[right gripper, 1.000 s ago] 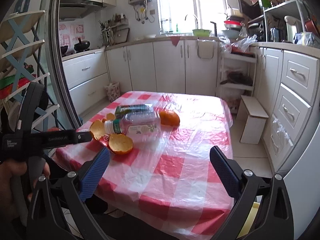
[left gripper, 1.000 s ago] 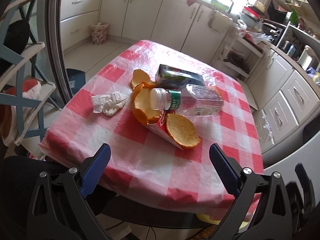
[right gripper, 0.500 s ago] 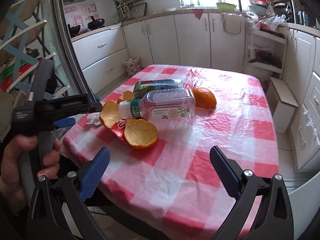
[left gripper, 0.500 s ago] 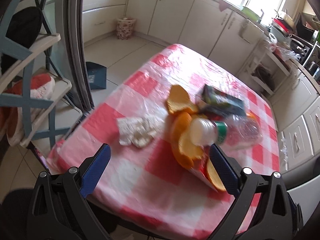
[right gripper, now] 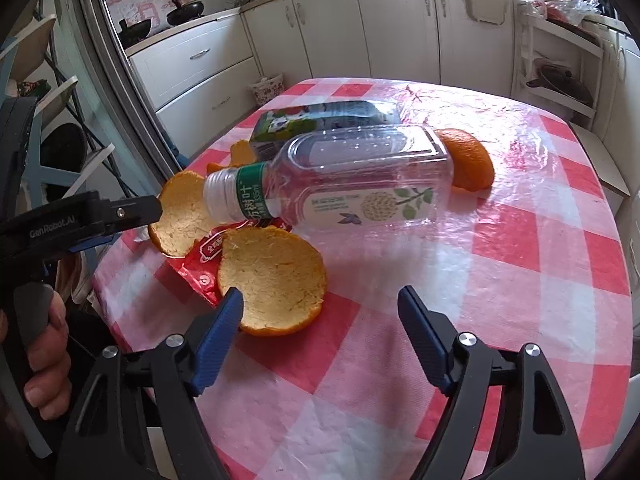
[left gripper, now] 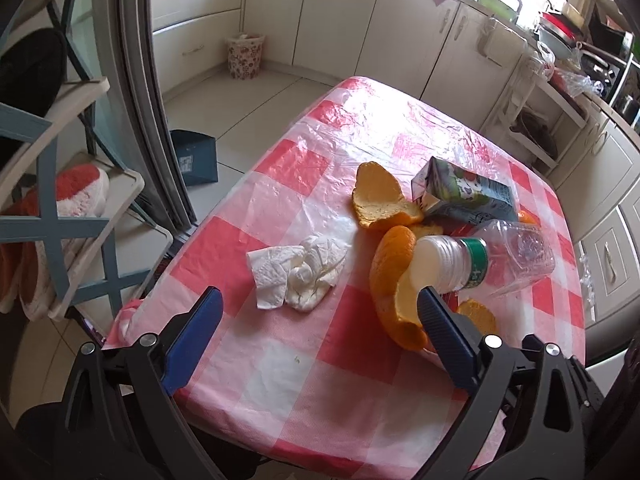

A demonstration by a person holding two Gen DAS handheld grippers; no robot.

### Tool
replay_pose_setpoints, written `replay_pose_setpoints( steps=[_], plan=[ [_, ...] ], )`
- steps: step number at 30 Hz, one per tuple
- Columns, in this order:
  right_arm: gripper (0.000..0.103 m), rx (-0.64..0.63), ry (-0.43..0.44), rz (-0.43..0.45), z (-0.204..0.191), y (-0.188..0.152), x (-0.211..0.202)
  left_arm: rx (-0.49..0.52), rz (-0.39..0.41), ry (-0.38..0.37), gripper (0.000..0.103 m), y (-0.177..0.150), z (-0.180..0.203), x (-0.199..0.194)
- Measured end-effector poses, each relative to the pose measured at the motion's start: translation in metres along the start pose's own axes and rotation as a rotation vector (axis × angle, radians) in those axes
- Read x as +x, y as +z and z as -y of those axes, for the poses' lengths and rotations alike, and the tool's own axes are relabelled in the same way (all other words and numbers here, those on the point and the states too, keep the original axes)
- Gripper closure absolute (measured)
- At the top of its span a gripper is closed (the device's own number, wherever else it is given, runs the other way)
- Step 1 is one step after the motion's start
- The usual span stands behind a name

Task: Collect trash
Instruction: 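Move both tools toward the table with the peels and red chip bag, then close the left gripper on the red chip bag while the right gripper grasps an orange peel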

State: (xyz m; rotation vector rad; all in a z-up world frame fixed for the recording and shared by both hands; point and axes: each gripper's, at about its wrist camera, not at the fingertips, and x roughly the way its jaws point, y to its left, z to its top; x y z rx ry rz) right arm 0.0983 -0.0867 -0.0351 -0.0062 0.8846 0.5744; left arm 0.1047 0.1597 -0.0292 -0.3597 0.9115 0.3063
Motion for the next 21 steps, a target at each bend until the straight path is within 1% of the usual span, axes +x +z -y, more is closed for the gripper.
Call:
replay_pose_setpoints(
  steps=[3, 4, 5, 6, 7, 8, 9, 10, 11, 13, 15, 19, 21],
  plan=[
    [0.03, 0.012, 0.01, 0.002, 0.003, 0.0, 0.005, 0.005, 0.027, -0.001, 0.009, 0.005, 0.005, 0.001],
    [0.035, 0.012, 0.015, 0.001, 0.004, 0.002, 0.007, 0.028, 0.04, 0.009, 0.009, 0.006, 0.01, 0.0],
    [0.043, 0.005, 0.018, -0.002, 0.004, 0.002, 0.008, 0.044, 0.044, 0.016, 0.009, 0.006, 0.014, 0.0],
    [0.045, -0.006, 0.006, -0.003, 0.004, 0.002, 0.009, 0.058, 0.044, 0.022, 0.01, 0.005, 0.017, 0.001],
    [0.056, -0.009, 0.008, -0.005, 0.005, 0.002, 0.01, 0.062, 0.037, 0.025, 0.01, 0.005, 0.018, 0.002],
    [0.071, -0.003, 0.014, -0.01, 0.007, 0.003, 0.01, 0.055, 0.03, 0.025, 0.01, 0.005, 0.016, 0.003],
    [0.077, 0.007, 0.015, -0.018, 0.01, 0.003, 0.009, 0.041, 0.018, 0.024, 0.01, 0.004, 0.013, 0.003],
    [0.086, 0.019, 0.024, -0.024, 0.015, 0.003, 0.009, 0.022, 0.002, 0.018, 0.01, 0.003, 0.009, 0.002],
    [0.088, 0.028, 0.03, -0.027, 0.017, 0.003, 0.007, -0.013, -0.019, -0.005, 0.01, 0.001, 0.001, 0.001],
    [0.09, 0.035, 0.023, -0.026, 0.022, 0.002, 0.003, -0.063, -0.059, -0.061, 0.01, -0.006, -0.008, 0.001],
    [0.091, 0.044, 0.015, -0.023, 0.028, 0.001, -0.003, -0.083, -0.092, -0.099, 0.01, -0.012, -0.011, 0.003],
    [0.093, 0.045, -0.014, -0.015, 0.029, 0.0, -0.012, -0.065, -0.115, -0.118, 0.01, -0.021, 0.0, 0.01],
    [0.093, 0.041, -0.028, -0.014, 0.029, -0.001, -0.015, -0.033, -0.114, -0.12, 0.01, -0.025, 0.01, 0.012]
  ],
)
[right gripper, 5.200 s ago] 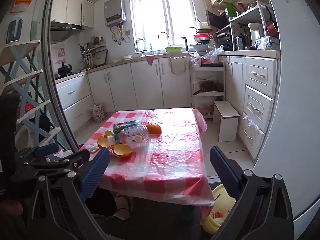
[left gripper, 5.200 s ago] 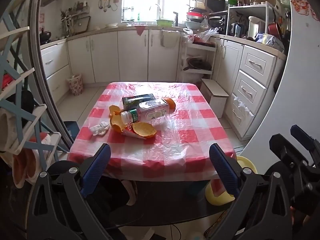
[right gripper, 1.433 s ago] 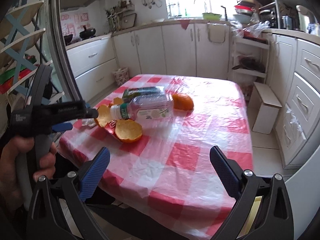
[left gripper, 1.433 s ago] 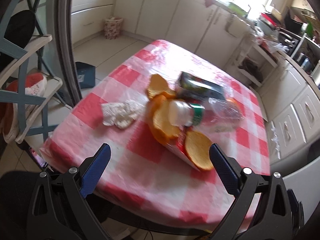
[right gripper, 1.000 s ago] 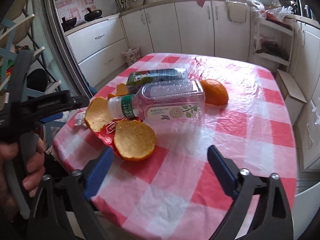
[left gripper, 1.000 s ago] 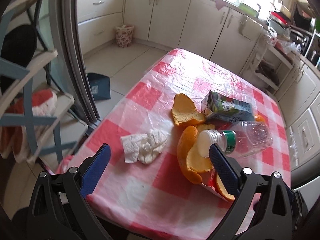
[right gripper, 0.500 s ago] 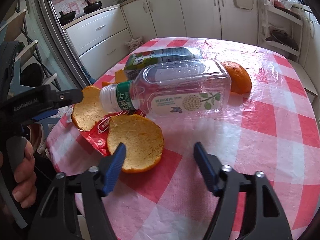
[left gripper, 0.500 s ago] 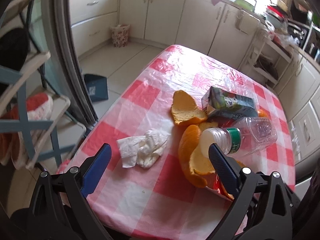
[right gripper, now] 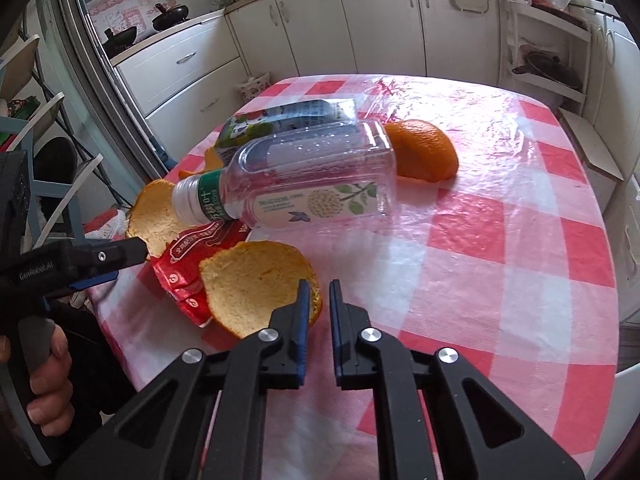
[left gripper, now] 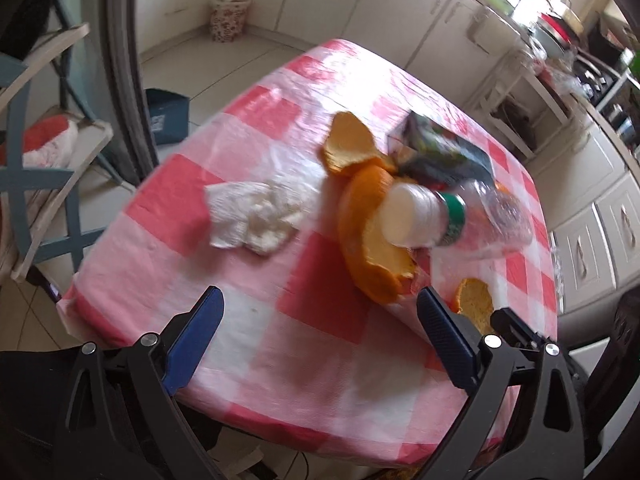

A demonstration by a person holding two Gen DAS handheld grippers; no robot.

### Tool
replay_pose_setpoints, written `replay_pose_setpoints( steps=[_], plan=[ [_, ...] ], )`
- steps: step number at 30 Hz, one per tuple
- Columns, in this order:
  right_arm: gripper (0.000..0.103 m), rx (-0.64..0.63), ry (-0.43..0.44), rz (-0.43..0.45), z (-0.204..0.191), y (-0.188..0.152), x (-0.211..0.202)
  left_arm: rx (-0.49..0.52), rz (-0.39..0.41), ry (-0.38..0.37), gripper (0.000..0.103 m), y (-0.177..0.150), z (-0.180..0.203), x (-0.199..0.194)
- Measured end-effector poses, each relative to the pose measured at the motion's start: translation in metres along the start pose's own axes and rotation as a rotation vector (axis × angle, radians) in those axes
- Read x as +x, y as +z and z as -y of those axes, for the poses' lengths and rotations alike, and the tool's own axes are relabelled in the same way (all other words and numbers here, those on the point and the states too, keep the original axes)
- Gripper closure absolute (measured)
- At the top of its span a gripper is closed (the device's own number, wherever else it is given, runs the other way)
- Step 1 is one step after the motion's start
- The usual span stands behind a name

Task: Collect trash
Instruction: 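Close the left gripper on the red chip bag while the right gripper grasps an orange peel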

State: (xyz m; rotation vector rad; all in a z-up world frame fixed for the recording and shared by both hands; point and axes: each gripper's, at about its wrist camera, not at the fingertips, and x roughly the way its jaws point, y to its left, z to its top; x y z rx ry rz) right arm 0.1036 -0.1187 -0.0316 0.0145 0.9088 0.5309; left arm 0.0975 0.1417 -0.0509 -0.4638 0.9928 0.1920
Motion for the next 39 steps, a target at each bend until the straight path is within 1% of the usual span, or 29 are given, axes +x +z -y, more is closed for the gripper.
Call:
replay_pose_setpoints(
  steps=[3, 4, 5, 7, 8, 9, 10, 11, 12, 14, 17, 18, 20, 21, 22, 23, 24, 25, 26, 27, 28, 29, 31, 34, 35, 36, 37, 38, 39],
  plan=[
    [0.093, 0.0, -0.011, 0.0, 0.002, -0.002, -0.003, 0.018, 0.003, 0.009, 0.012, -0.002, 0.007, 0.007],
    [0.093, 0.002, -0.016, 0.0, 0.004, -0.003, -0.005, 0.021, 0.01, 0.014, 0.018, 0.0, 0.008, 0.007],
    [0.092, 0.005, -0.017, -0.002, 0.006, -0.004, -0.007, 0.037, 0.012, 0.007, 0.029, 0.0, 0.011, 0.008],
    [0.091, 0.011, -0.018, -0.008, 0.009, -0.006, -0.009, 0.064, 0.004, -0.007, 0.041, -0.001, 0.019, 0.009],
    [0.083, 0.014, -0.018, -0.011, 0.01, -0.007, -0.01, 0.072, -0.001, -0.018, 0.051, -0.002, 0.02, 0.009],
    [0.075, 0.018, -0.012, -0.006, 0.012, -0.008, -0.011, 0.079, -0.007, -0.03, 0.057, -0.003, 0.022, 0.009],
    [0.055, 0.021, -0.01, 0.0, 0.012, -0.009, -0.013, 0.082, -0.018, -0.049, 0.072, -0.004, 0.023, 0.01],
    [0.047, 0.021, -0.006, 0.005, 0.011, -0.008, -0.013, 0.079, -0.039, -0.08, 0.083, -0.006, 0.024, 0.013],
    [0.046, 0.019, 0.007, 0.015, 0.009, -0.008, -0.014, 0.072, -0.05, -0.101, 0.085, -0.007, 0.024, 0.014],
    [0.046, 0.009, 0.023, 0.015, 0.004, -0.009, -0.011, 0.069, -0.057, -0.125, 0.094, -0.009, 0.024, 0.015],
    [0.047, -0.008, 0.027, 0.001, -0.003, -0.014, -0.003, 0.071, -0.071, -0.163, 0.099, -0.016, 0.023, 0.012],
    [0.049, -0.015, 0.022, 0.002, -0.005, -0.015, -0.002, 0.079, -0.068, -0.17, 0.099, -0.018, 0.024, 0.01],
    [0.075, -0.024, 0.021, 0.005, -0.008, -0.016, -0.002, 0.085, -0.071, -0.188, 0.099, -0.021, 0.025, 0.008],
    [0.079, -0.016, 0.028, 0.003, -0.007, -0.016, -0.003, 0.084, -0.079, -0.193, 0.098, -0.025, 0.025, 0.008],
    [0.081, -0.009, 0.036, 0.004, -0.006, -0.017, -0.004, 0.071, -0.083, -0.194, 0.096, -0.027, 0.025, 0.009],
    [0.082, -0.006, 0.039, 0.008, -0.006, -0.018, -0.006, 0.062, -0.089, -0.193, 0.085, -0.031, 0.025, 0.009],
    [0.082, -0.006, 0.038, 0.014, -0.006, -0.02, -0.008, 0.053, -0.086, -0.203, 0.08, -0.032, 0.024, 0.008],
    [0.082, -0.005, 0.038, 0.014, -0.006, -0.021, -0.01, 0.042, -0.075, -0.216, 0.068, -0.033, 0.024, 0.006],
    [0.082, -0.002, 0.042, 0.012, -0.005, -0.022, -0.011, 0.038, -0.064, -0.209, 0.053, -0.034, 0.025, 0.005],
    [0.082, 0.003, 0.045, 0.014, -0.005, -0.023, -0.012, 0.037, -0.039, -0.203, 0.047, -0.034, 0.027, 0.001],
    [0.082, 0.007, 0.045, 0.017, -0.004, -0.023, -0.014, 0.032, -0.018, -0.186, 0.037, -0.034, 0.029, -0.001],
    [0.082, 0.01, 0.044, 0.019, -0.003, -0.023, -0.015, 0.025, -0.01, -0.18, 0.034, -0.033, 0.03, 0.0],
    [0.081, 0.031, 0.046, 0.021, 0.003, -0.024, -0.016, 0.001, -0.016, -0.171, 0.034, -0.029, 0.031, 0.006],
    [0.069, 0.054, 0.049, 0.027, 0.007, -0.022, -0.013, -0.006, 0.008, -0.139, 0.034, -0.021, 0.037, 0.013],
    [0.069, 0.053, 0.047, 0.027, 0.007, -0.022, -0.011, -0.003, 0.014, -0.129, 0.036, -0.02, 0.038, 0.014],
    [0.069, 0.049, 0.05, 0.023, 0.005, -0.022, -0.009, -0.002, 0.017, -0.12, 0.041, -0.02, 0.039, 0.015],
    [0.069, 0.044, 0.053, 0.02, 0.004, -0.022, -0.007, 0.008, 0.01, -0.11, 0.063, -0.02, 0.042, 0.018],
    [0.069, 0.033, 0.054, 0.019, 0.001, -0.022, -0.006, 0.016, -0.01, -0.114, 0.087, -0.018, 0.043, 0.021],
    [0.073, 0.023, 0.052, 0.019, -0.001, -0.022, -0.005, 0.02, -0.026, -0.12, 0.09, -0.017, 0.043, 0.024]
  ],
)
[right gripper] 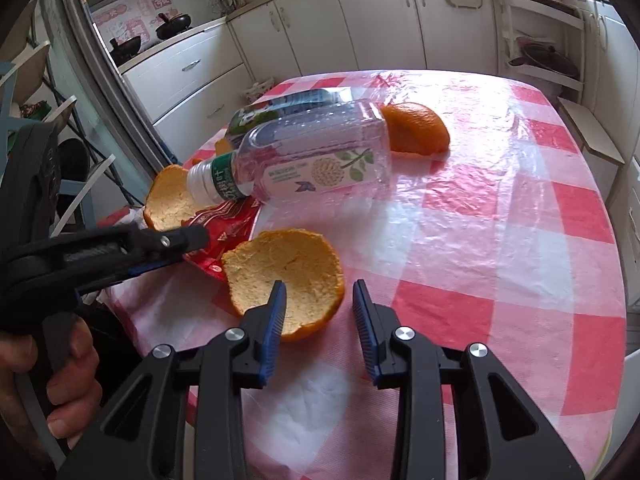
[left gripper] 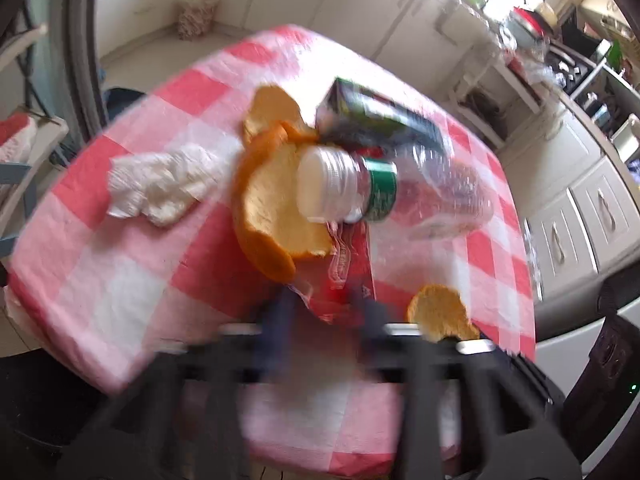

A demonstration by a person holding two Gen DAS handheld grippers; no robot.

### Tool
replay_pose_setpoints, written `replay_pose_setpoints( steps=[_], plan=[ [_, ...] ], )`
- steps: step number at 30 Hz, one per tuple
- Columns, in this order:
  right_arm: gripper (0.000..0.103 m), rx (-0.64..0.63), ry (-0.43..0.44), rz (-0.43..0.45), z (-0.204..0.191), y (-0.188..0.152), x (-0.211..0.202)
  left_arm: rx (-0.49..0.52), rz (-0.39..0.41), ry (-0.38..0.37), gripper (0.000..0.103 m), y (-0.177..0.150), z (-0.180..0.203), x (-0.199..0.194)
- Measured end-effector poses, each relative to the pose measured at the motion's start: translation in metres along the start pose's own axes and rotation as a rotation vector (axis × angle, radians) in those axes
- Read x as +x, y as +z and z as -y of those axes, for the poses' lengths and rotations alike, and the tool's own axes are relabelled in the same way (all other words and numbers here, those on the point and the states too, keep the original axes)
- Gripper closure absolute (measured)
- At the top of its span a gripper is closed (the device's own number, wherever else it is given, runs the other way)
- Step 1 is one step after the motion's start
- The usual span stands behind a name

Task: Collect trash
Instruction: 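Close the left gripper on the red chip bag while the right gripper grasps an orange peel, then lift the bag and peel and carry both toward the yellow basin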

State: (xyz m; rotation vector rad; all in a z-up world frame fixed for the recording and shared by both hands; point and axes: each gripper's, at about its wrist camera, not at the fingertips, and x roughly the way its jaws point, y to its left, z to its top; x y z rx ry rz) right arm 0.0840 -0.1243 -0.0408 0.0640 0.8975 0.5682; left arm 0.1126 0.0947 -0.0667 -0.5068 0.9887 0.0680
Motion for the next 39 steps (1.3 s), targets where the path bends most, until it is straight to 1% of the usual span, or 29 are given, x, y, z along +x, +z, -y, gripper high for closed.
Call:
replay_pose_setpoints(
  steps=[1, 2, 4, 5, 7, 10, 11, 13, 14, 15, 16, 18, 19, 20, 21, 22, 23, 24, 26, 27, 28, 29, 30, 31, 32, 33, 34, 35, 39],
  plan=[
    [0.082, -0.014, -0.003, -0.003, -0.003, 0.001, 0.001, 0.005, 0.001, 0.002, 0.094, 0.0, 0.0, 0.0],
    [0.088, -0.025, -0.007, -0.003, -0.005, 0.001, 0.001, 0.012, 0.003, 0.002, 0.099, 0.0, -0.001, -0.001],
    [0.094, -0.033, -0.005, 0.006, -0.007, 0.002, -0.003, 0.018, 0.01, -0.023, 0.102, 0.002, -0.002, -0.009],
    [0.095, -0.036, -0.005, 0.014, -0.007, 0.003, -0.006, 0.027, 0.022, -0.034, 0.102, 0.002, -0.002, -0.015],
    [0.095, -0.042, -0.013, 0.027, -0.007, 0.004, -0.012, 0.039, 0.044, -0.064, 0.103, 0.0, -0.001, -0.027],
    [0.095, -0.042, -0.033, 0.046, -0.003, 0.003, -0.024, 0.061, 0.089, -0.149, 0.103, -0.003, 0.0, -0.048],
    [0.095, -0.039, -0.04, 0.048, -0.002, 0.003, -0.025, 0.077, 0.112, -0.188, 0.103, -0.004, 0.002, -0.057],
    [0.095, -0.022, -0.055, 0.049, 0.004, 0.0, -0.03, 0.131, 0.124, -0.195, 0.103, -0.007, 0.01, -0.066],
    [0.095, -0.01, -0.056, 0.04, 0.008, -0.002, -0.033, 0.148, 0.111, -0.185, 0.103, -0.01, 0.012, -0.065],
    [0.095, -0.003, -0.058, 0.037, 0.011, -0.004, -0.034, 0.14, 0.093, -0.178, 0.103, -0.012, 0.011, -0.062],
    [0.095, 0.005, -0.061, 0.035, 0.013, -0.006, -0.035, 0.122, 0.056, -0.172, 0.103, -0.014, 0.007, -0.056],
    [0.088, 0.021, -0.056, 0.026, 0.017, -0.009, -0.036, 0.077, -0.002, -0.162, 0.101, -0.019, 0.0, -0.047],
    [0.076, 0.026, -0.055, 0.027, 0.018, -0.009, -0.037, 0.062, -0.016, -0.161, 0.097, -0.021, -0.002, -0.044],
    [0.067, 0.033, -0.053, 0.028, 0.019, -0.01, -0.036, 0.044, -0.033, -0.153, 0.087, -0.023, -0.003, -0.038],
    [0.065, 0.037, -0.047, 0.029, 0.02, -0.01, -0.036, 0.017, -0.039, -0.146, 0.078, -0.021, -0.006, -0.035],
    [0.064, 0.042, -0.043, 0.027, 0.02, -0.01, -0.035, -0.004, -0.031, -0.137, 0.061, -0.021, -0.007, -0.033],
    [0.064, 0.044, -0.042, 0.025, 0.02, -0.01, -0.034, -0.019, -0.02, -0.123, 0.051, -0.021, -0.008, -0.031],
    [0.064, 0.048, -0.039, 0.02, 0.02, -0.01, -0.032, -0.04, -0.008, -0.103, 0.049, -0.019, -0.008, -0.027],
    [0.064, 0.06, -0.034, 0.014, 0.022, -0.01, -0.028, -0.09, -0.011, -0.089, 0.048, -0.014, -0.011, -0.016],
    [0.064, 0.063, -0.032, 0.012, 0.023, -0.011, -0.028, -0.105, -0.012, -0.086, 0.048, -0.012, -0.012, -0.012],
    [0.064, 0.064, -0.031, 0.009, 0.024, -0.011, -0.026, -0.106, 0.008, -0.068, 0.048, -0.01, -0.009, -0.009],
    [0.064, 0.062, -0.037, 0.005, 0.024, -0.011, -0.024, -0.097, 0.017, -0.049, 0.049, -0.008, -0.006, -0.007],
    [0.065, 0.06, -0.041, 0.004, 0.024, -0.012, -0.023, -0.09, 0.025, -0.034, 0.055, -0.006, -0.003, -0.004],
    [0.074, 0.053, -0.051, 0.009, 0.023, -0.012, -0.023, -0.091, 0.017, -0.03, 0.088, -0.005, -0.002, 0.001],
    [0.083, 0.047, -0.058, 0.006, 0.022, -0.012, -0.022, -0.085, 0.0, -0.04, 0.102, -0.003, -0.001, 0.004],
    [0.084, 0.042, -0.061, 0.002, 0.021, -0.012, -0.022, -0.08, 0.001, -0.042, 0.102, -0.002, -0.001, 0.005],
    [0.088, 0.043, -0.061, 0.007, 0.022, -0.012, -0.022, -0.072, 0.007, -0.044, 0.103, -0.001, 0.001, 0.003],
    [0.091, 0.048, -0.055, 0.011, 0.023, -0.012, -0.024, -0.058, 0.02, -0.06, 0.103, 0.001, 0.004, -0.004],
    [0.095, 0.053, -0.049, 0.032, 0.023, -0.01, -0.03, -0.037, 0.099, -0.153, 0.103, 0.015, 0.008, -0.041]
  ],
)
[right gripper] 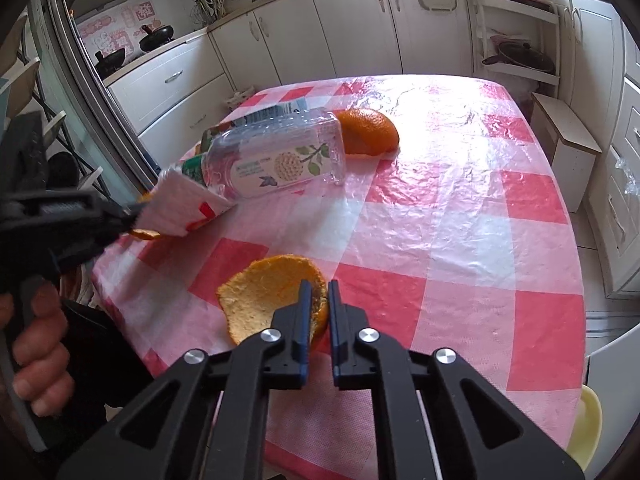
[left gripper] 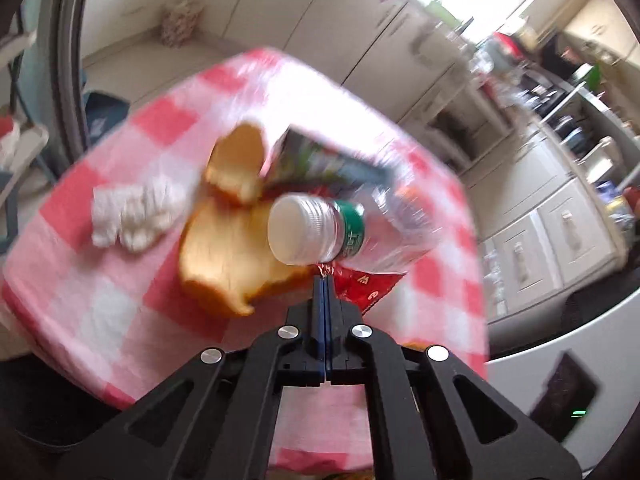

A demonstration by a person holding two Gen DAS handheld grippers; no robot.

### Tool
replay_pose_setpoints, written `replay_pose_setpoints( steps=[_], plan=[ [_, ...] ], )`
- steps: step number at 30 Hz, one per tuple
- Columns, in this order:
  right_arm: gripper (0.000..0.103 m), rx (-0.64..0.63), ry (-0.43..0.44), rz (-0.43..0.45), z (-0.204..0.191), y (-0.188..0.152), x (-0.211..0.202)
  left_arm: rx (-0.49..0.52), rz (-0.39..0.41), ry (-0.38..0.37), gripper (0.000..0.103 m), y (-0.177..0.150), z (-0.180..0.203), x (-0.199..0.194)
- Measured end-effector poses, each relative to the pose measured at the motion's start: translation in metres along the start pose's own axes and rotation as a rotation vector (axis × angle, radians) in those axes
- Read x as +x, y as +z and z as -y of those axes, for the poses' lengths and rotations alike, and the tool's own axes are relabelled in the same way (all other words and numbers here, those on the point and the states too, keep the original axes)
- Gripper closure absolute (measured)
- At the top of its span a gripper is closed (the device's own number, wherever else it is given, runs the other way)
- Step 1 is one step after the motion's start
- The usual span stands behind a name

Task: Collect trash
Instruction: 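Lift the bag and peel and carry both toward the yellow basin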

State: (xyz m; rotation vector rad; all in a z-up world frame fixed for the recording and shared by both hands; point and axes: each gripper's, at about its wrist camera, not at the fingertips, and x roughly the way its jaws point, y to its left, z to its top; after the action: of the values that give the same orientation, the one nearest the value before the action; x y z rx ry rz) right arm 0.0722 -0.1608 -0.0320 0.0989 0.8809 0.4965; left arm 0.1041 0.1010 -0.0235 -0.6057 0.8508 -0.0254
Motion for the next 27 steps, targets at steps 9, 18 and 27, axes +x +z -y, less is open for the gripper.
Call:
replay_pose_setpoints(
  steps=[9, 18, 27],
  plan=[
    [0.096, -0.005, -0.007, 0.022, 0.001, 0.002, -0.011, 0.052, 0.066, -0.177, 0.103, 0.015, 0.004, -0.052],
    [0.096, 0.001, -0.043, 0.051, 0.008, 0.0, -0.031, 0.271, -0.005, -0.222, 0.103, -0.035, 0.04, -0.043],
    [0.096, 0.024, -0.107, 0.089, 0.029, -0.007, -0.061, 0.435, -0.045, -0.188, 0.103, -0.075, 0.079, -0.03]
  ],
)
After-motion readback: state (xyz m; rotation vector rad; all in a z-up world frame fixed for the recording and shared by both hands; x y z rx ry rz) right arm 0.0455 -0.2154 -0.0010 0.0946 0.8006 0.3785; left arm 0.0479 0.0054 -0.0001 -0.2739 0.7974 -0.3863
